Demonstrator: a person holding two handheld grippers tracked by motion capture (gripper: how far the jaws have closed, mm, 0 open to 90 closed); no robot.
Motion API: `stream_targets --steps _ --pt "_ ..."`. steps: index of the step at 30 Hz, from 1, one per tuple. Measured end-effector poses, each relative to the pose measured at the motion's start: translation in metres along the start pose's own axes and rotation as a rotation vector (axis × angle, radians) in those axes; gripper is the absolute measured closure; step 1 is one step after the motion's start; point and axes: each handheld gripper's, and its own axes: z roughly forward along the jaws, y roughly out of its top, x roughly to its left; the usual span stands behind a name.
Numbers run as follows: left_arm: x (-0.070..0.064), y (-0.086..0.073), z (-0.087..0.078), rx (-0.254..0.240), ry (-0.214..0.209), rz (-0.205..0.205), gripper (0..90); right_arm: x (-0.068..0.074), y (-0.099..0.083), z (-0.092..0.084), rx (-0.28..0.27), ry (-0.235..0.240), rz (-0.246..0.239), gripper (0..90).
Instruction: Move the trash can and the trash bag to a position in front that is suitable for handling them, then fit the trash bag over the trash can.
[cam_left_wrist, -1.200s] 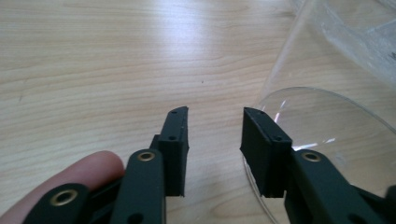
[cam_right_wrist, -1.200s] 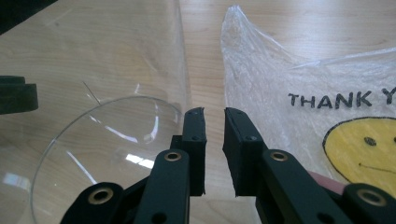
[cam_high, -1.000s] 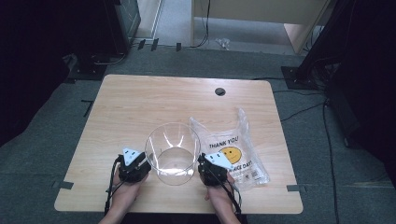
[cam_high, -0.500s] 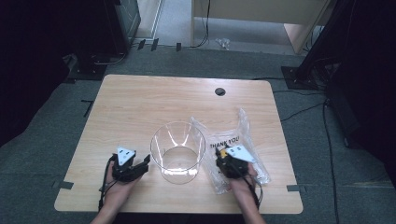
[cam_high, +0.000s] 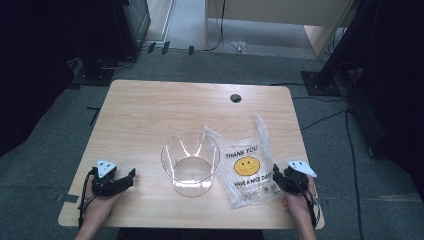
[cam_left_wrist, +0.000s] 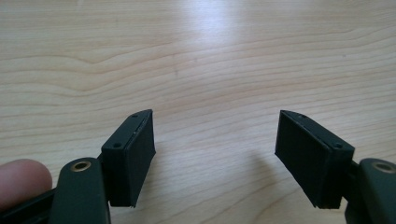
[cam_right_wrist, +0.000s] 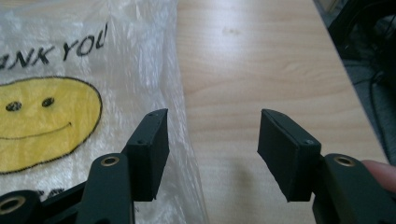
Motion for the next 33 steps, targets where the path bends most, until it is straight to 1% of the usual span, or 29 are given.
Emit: stream_targets --steps 1,3,5,6,8,10,14,18,20,21,22,23,24,25,26,27,30,33 --pt "0.000 0.000 0.000 0.001 -0.003 -0.005 27.7 -0.001 -0.002 0.000 0.006 0.006 0.009 43.4" --pt "-0.002 -0.001 0.001 0.003 -0.001 0.010 27.7 0.000 -0.004 -0.001 0.020 0.013 0.022 43.2" --pt "-0.004 -0.002 0.003 0.017 0.000 0.024 27.7 0.003 -0.009 -0.004 0.038 0.013 0.022 41.4" --pt "-0.005 -0.002 0.003 0.019 0.003 0.030 27.7 0.003 -0.009 -0.004 0.038 0.013 0.022 41.4" --pt "-0.004 -0.001 0.003 0.020 0.004 0.025 27.9 0.006 -0.013 -0.007 0.048 0.014 0.021 41.4" --pt "-0.004 -0.001 0.003 0.020 0.004 0.020 28.4 0.008 -0.016 -0.011 0.051 0.024 0.014 40.7" --pt "-0.005 -0.001 0.003 0.021 0.009 0.026 28.7 0.014 -0.025 -0.022 0.066 0.043 0.007 39.6" --pt "-0.004 -0.001 0.003 0.020 0.007 0.025 28.8 0.020 -0.030 -0.035 0.087 0.086 -0.022 36.9" --pt "-0.005 -0.001 0.003 0.022 0.010 0.026 28.8 0.019 -0.027 -0.043 0.071 0.090 -0.025 36.3" --pt "-0.005 -0.001 0.003 0.022 0.010 0.028 28.8 0.015 -0.019 -0.049 0.040 0.091 0.001 35.7" --pt "-0.005 -0.001 0.003 0.023 0.010 0.028 28.7 0.012 -0.014 -0.050 0.022 0.089 0.010 35.3" --pt "-0.005 -0.001 0.004 0.022 0.011 0.027 28.7 0.010 -0.008 -0.050 0.013 0.086 0.023 34.6" --pt "-0.005 -0.001 0.004 0.022 0.011 0.027 28.7 0.010 -0.008 -0.050 0.013 0.086 0.023 34.6" --pt "-0.005 -0.001 0.004 0.022 0.012 0.028 28.7 0.008 -0.003 -0.048 0.008 0.081 0.036 33.7" --pt "-0.006 -0.001 0.004 0.025 0.012 0.032 28.6 0.006 0.007 -0.042 0.008 0.075 0.056 31.7" --pt "-0.006 -0.001 0.004 0.025 0.013 0.033 28.6 0.006 0.007 -0.042 0.008 0.075 0.056 31.7" --pt "-0.006 -0.001 0.004 0.025 0.016 0.037 28.6 0.007 0.016 -0.027 0.030 0.093 0.071 29.6" --pt "-0.007 -0.001 0.004 0.026 0.017 0.037 28.6 0.009 0.022 -0.012 0.056 0.098 0.088 28.2"
